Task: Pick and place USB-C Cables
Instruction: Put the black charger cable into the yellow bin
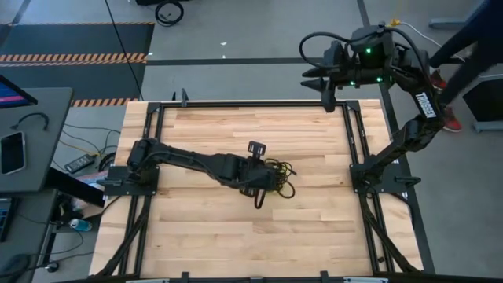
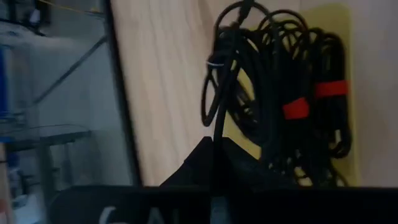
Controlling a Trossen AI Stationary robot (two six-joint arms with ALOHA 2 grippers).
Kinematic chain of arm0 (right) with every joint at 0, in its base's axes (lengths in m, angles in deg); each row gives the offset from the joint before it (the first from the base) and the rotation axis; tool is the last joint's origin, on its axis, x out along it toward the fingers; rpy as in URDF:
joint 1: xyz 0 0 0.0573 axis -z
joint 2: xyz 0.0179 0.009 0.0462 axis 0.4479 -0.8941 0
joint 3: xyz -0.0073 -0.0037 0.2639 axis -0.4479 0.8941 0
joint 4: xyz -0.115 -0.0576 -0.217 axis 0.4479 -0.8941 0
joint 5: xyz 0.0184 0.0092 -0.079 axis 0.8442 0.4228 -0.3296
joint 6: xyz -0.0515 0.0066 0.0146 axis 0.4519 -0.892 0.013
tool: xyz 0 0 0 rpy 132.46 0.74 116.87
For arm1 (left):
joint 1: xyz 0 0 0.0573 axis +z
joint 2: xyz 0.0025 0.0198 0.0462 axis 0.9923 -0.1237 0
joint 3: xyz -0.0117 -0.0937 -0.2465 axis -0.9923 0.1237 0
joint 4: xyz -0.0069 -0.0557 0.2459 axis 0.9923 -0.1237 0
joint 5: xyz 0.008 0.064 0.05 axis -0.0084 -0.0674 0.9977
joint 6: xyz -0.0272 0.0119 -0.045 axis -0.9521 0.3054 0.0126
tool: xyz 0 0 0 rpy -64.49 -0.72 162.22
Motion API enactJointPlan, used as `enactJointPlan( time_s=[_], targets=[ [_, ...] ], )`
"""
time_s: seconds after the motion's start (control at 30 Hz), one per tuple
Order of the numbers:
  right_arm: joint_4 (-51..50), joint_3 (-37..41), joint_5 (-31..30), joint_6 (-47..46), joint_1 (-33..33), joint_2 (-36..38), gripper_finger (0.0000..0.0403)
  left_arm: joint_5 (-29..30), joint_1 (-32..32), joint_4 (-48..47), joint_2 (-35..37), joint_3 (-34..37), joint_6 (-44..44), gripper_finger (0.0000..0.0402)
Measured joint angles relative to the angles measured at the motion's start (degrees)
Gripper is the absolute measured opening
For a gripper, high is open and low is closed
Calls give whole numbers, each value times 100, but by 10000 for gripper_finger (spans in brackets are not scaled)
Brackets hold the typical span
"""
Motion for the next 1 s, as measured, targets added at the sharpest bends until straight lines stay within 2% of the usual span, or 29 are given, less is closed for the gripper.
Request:
enactJointPlan(
  time_s=[0.17,0.33,0.43,0.53,0.67,0.83,1.0],
  targets=[
    [-610,0,-536,11,324,0,115,556,-108,-398,337,-21,-76,17],
    [-1190,0,-795,-222,600,0,108,617,-112,-858,844,-30,-801,17],
    [-1290,54,-762,-394,691,7,103,717,-211,-957,1095,-31,-1032,17],
    [-1276,290,-407,-563,697,11,95,971,-328,-935,1255,-31,-1030,17],
    [-1026,1026,31,-713,578,10,76,1045,-402,-959,1415,-31,-1029,17],
    [-330,2517,471,-719,344,5,50,1184,-520,-1053,1624,-28,-1037,17],
    [386,3976,255,-679,252,-4,12,1049,-561,-1104,1726,-31,-1256,17]
  ],
)
